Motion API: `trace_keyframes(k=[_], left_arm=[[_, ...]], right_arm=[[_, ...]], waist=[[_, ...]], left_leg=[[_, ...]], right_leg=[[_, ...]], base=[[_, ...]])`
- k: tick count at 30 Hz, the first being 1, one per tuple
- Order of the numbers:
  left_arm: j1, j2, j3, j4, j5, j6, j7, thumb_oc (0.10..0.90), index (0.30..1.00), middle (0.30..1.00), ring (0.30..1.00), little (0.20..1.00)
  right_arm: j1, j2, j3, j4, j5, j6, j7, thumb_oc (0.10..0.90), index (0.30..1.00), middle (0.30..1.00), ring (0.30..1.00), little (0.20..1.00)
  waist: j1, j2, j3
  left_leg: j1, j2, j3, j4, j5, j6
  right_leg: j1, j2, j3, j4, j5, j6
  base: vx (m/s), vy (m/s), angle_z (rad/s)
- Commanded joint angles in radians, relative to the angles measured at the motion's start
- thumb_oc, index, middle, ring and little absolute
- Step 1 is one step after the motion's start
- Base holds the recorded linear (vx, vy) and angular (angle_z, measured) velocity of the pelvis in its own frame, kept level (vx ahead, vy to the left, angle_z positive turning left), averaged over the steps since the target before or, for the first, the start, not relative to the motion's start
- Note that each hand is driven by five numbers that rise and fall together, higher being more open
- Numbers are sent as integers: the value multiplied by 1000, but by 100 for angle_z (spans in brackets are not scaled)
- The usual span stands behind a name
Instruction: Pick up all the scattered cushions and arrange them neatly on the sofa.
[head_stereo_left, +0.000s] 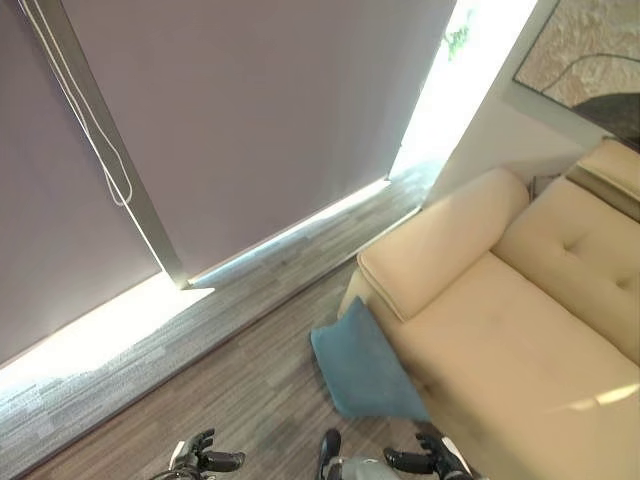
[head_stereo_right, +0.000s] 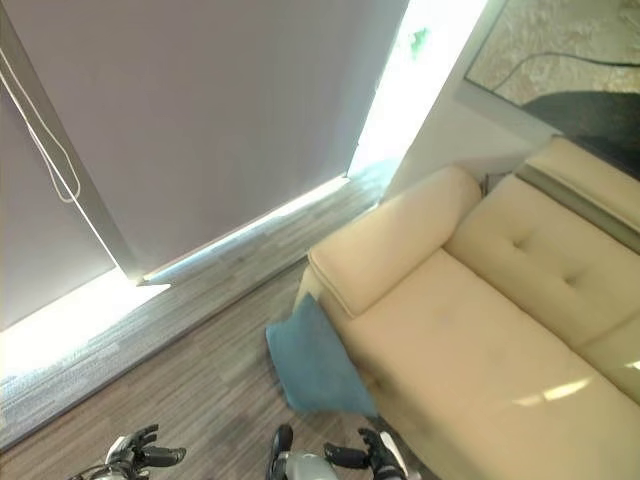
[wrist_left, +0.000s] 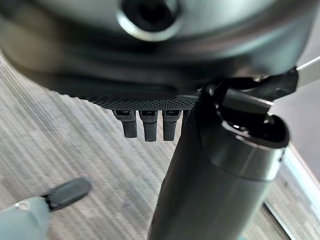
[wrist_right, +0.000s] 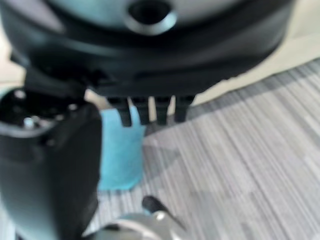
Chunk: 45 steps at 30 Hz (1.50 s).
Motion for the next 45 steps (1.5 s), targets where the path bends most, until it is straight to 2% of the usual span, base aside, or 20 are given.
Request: trace_keyframes(k=[1,2,4,5,7,10,11,14,18,20,23,25,27,28,29,30,32,35,39,45], left_arm=[[-28,8,-5,-42,20,-43,-11,800,900,900,900,900],[-29,4,-9,-39,20,-41,-12,800,900,900,900,900],[-34,-10,-19,-23,14,-38,-11,800,900,900,900,900],[-35,-9,-19,-23,14,-38,-11,800,900,900,900,900],[-39,-14,-23,-14,9,-37,-8,800,900,900,900,900],[-42,-25,-29,4,-11,-45,-2,800,900,900,900,900],[-47,-32,-35,16,-15,-44,-2,800,900,900,900,900],[-39,-39,-31,26,-1,-34,-14,800,900,900,900,900],[-39,-28,-42,30,29,-32,-22,800,900,900,900,900],[-50,-11,-39,13,30,-36,-15,800,900,900,900,900],[-57,1,-34,0,23,-37,-6,800,900,900,900,900],[-57,12,-24,-4,12,-38,-3,800,900,900,900,900],[-55,19,-14,-6,1,-40,-3,800,900,900,900,900],[-49,22,-1,-8,-5,-41,-6,800,900,900,900,900],[-49,22,-1,-8,-5,-41,-6,800,900,900,900,900],[-41,25,11,-9,-14,-44,-2,800,900,900,900,900],[-35,23,15,-14,-15,-43,-2,800,900,900,900,900],[-41,11,18,-32,-35,-48,10,800,900,900,900,900],[-58,-6,12,-57,-70,-56,28,800,900,900,900,900],[-127,-19,-24,-118,-139,-81,55,800,900,900,900,900]], right_arm=[[-81,-105,1,-12,7,-40,-28,800,900,900,900,900],[-83,-107,1,-10,7,-38,-28,800,900,900,900,900],[-89,-114,5,-8,10,-39,-32,800,900,900,900,900],[-90,-113,5,-8,10,-39,-32,800,900,900,900,900],[-95,-119,9,-6,9,-40,-37,800,900,900,900,900],[-103,-131,17,1,2,-41,-44,800,900,900,900,900],[-109,-139,17,8,1,-41,-46,800,900,900,900,900],[-105,-136,14,12,-9,-39,-39,800,900,900,900,900],[-104,-125,9,9,-4,-35,-37,800,900,900,900,900],[-111,-112,8,3,-3,-29,-40,800,900,900,900,900],[-121,-106,13,-7,-7,-26,-43,800,900,900,900,900],[-131,-104,13,-21,-6,-29,-46,800,900,900,900,900],[-137,-103,13,-38,-8,-38,-54,800,900,900,900,900],[-139,-104,19,-46,-11,-43,-53,800,900,900,900,900],[-139,-104,19,-46,-12,-43,-53,800,900,900,900,900],[-140,-100,24,-43,-17,-42,-57,800,900,900,900,900],[-139,-101,22,-48,-18,-43,-61,800,900,900,900,900],[-133,-104,-1,-67,11,-46,-90,800,900,900,900,900],[-138,-106,-36,-88,47,-50,-120,800,900,900,900,900],[-170,-109,-70,-100,116,-55,-158,800,900,900,900,900]], waist=[[13,-21,7],[18,-23,9],[33,-29,17],[32,-32,15],[44,-26,18],[81,0,26],[84,13,29],[74,34,11],[70,27,11],[70,26,19],[80,27,27],[102,30,40],[136,43,49],[145,43,45],[145,43,45],[166,43,42],[172,40,44],[146,41,40],[124,58,51],[94,93,123]], left_leg=[[-139,8,-126,393,61,-23],[-164,0,-149,399,47,-14],[-206,-4,-211,288,-11,6],[-207,-7,-211,283,-6,7],[-218,3,-270,131,4,2],[-247,-14,-492,-20,94,-22],[-257,-44,-570,-31,105,-29],[-216,-38,-542,-63,94,-21],[-207,-51,-480,-50,74,0],[-205,-64,-420,-45,55,24],[-205,-69,-381,-39,44,38],[-201,-60,-344,-37,35,44],[-196,-45,-303,-42,33,45],[-188,-48,-277,-46,34,50],[-187,-48,-276,-47,33,50],[-159,-50,-247,-55,11,46],[-156,-55,-227,-62,27,49],[-157,-67,-212,-68,21,53],[-179,-66,-196,-69,20,53],[-337,-65,-196,12,22,55]], right_leg=[[100,-5,78,-112,-30,73],[112,-5,100,-115,-36,72],[133,-18,155,-117,-49,91],[130,-22,155,-116,-49,92],[143,-19,197,-123,-59,105],[161,9,279,-117,-74,104],[163,14,314,-106,-83,107],[157,-5,341,-92,-91,122],[132,-39,378,-70,-81,145],[91,-67,402,-48,-63,170],[55,-86,397,-30,-44,186],[30,-112,323,-9,-32,192],[26,-158,120,22,-45,170],[33,-152,41,47,-61,158],[33,-152,41,48,-62,158],[47,-144,-26,67,-88,161],[60,-153,-71,32,-70,155],[55,-119,2,-30,-52,155],[43,-120,5,-62,-36,156],[-97,-140,35,-25,-18,148]], base=[[94,19,-29],[150,109,-123],[144,117,-135],[104,79,-50],[134,114,-47],[164,183,-86],[120,167,-139],[168,330,-105],[62,254,-69],[-26,262,-74],[-33,117,-87],[-80,114,-56],[-98,137,-136],[-53,115,-137],[34,115,-62],[51,25,-41],[-32,7,-38],[-4,-24,-28],[-41,-19,-16],[-195,13,-8]])
